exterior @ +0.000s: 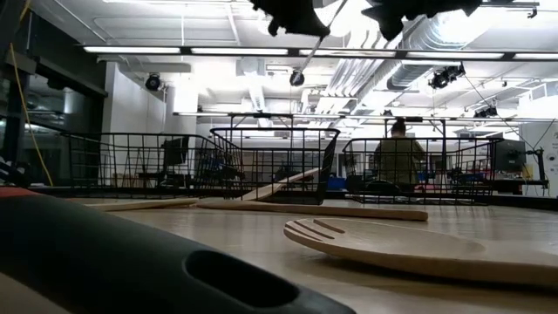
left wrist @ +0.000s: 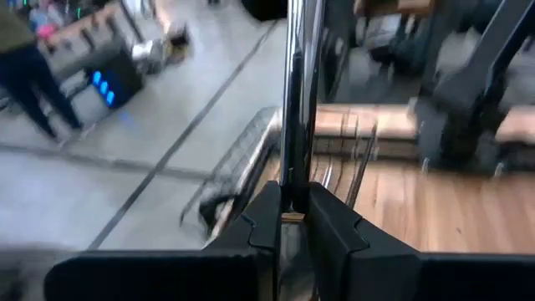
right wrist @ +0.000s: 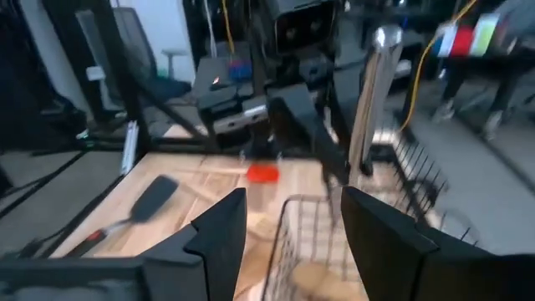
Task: Pick & Place Kitchen Items
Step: Put the silver table knife into the right wire basket
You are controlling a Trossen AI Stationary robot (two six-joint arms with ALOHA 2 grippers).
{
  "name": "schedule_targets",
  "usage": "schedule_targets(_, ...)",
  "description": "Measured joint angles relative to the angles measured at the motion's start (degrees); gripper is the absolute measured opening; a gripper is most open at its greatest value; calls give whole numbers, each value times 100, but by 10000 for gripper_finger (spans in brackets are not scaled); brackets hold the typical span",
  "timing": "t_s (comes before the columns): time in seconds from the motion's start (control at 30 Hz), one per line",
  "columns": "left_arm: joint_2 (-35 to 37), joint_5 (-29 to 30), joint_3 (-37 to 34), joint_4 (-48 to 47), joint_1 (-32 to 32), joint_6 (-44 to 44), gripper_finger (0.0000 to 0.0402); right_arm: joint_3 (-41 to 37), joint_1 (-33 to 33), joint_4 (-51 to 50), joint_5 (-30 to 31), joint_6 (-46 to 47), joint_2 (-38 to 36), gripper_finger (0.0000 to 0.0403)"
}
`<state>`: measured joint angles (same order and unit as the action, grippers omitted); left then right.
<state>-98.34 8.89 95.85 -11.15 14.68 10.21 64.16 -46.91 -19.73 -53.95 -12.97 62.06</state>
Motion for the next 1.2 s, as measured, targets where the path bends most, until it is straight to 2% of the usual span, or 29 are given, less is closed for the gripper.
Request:
schedule_targets(0.13, -118, -380, 3, 290, 120, -8, 30, -23, 94, 422, 277, 83, 48, 188)
schedule_targets(0.33, -197, -797, 5, 656, 181, -22, 30, -22, 180, 859, 233, 290, 90, 188)
schedule_targets(0.53, -287, -1153, 11, 1063, 188, -17, 30, -22, 413, 1327, 694, 314, 138, 188)
schedule_targets(0.73, -287, -1176, 11, 1060, 181, -6, 30, -20, 643, 2190, 629, 881, 344, 188)
schedule_targets(0.93, -287, -1238, 11, 1060, 183, -19, 30, -20, 719, 2361, 768, 1040, 529, 184)
schedule_targets(1.03, -287, -1261, 11, 1062, 183, -21, 30, -20, 719, 2389, 891, 1039, 520, 156)
schedule_targets(1.2, -285, -1219, 11, 1080, 183, -40, 30, -20, 666, 2364, 1012, 1040, 522, 68)
